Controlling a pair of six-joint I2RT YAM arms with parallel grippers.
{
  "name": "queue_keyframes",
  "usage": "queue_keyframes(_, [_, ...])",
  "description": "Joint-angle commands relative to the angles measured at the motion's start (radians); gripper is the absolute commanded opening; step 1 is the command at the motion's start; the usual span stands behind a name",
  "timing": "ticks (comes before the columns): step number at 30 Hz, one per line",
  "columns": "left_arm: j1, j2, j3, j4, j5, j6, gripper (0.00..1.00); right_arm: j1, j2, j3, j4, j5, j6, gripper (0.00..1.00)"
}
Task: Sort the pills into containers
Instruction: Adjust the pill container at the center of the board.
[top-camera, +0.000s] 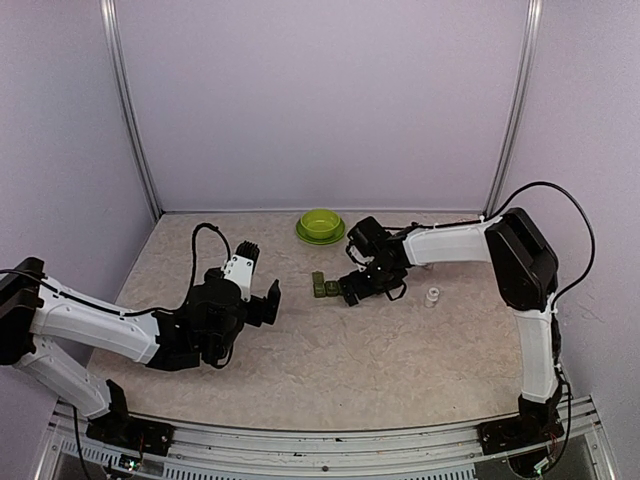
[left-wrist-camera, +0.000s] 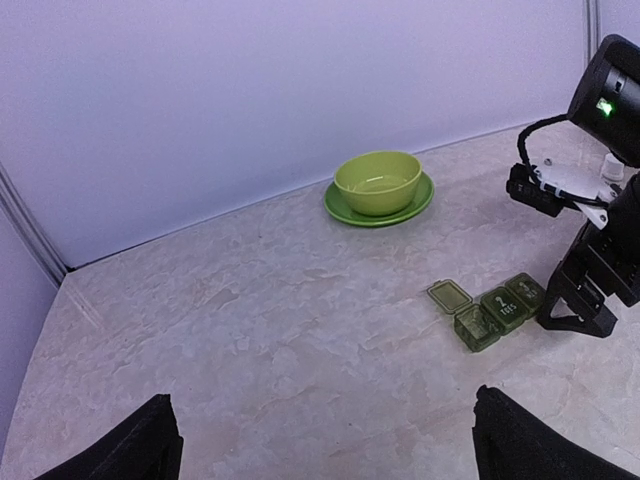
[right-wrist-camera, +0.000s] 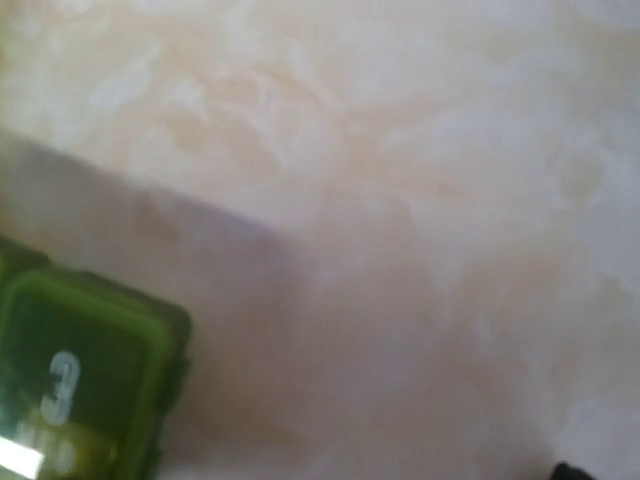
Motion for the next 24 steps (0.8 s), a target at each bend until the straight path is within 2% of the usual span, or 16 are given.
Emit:
queue_keyframes(1, [0.004, 0.017, 0.019, 0.006, -0.011, -0.012, 0.99, 0.009, 0.063, 0.050, -0.048, 0.047, 0.000, 1.00])
queue_keyframes(15, [0.007, 0.037, 0.042, -0.027, -0.018, -0.022, 0.99, -0.035, 0.208, 0.275, -0.109, 0.070, -0.021, 1.00])
queue_keyframes(24, [0.024, 0.058, 0.067, -0.037, -0.007, -0.023, 0.99, -0.068, 0.252, 0.354, -0.123, 0.069, -0.043, 1.00])
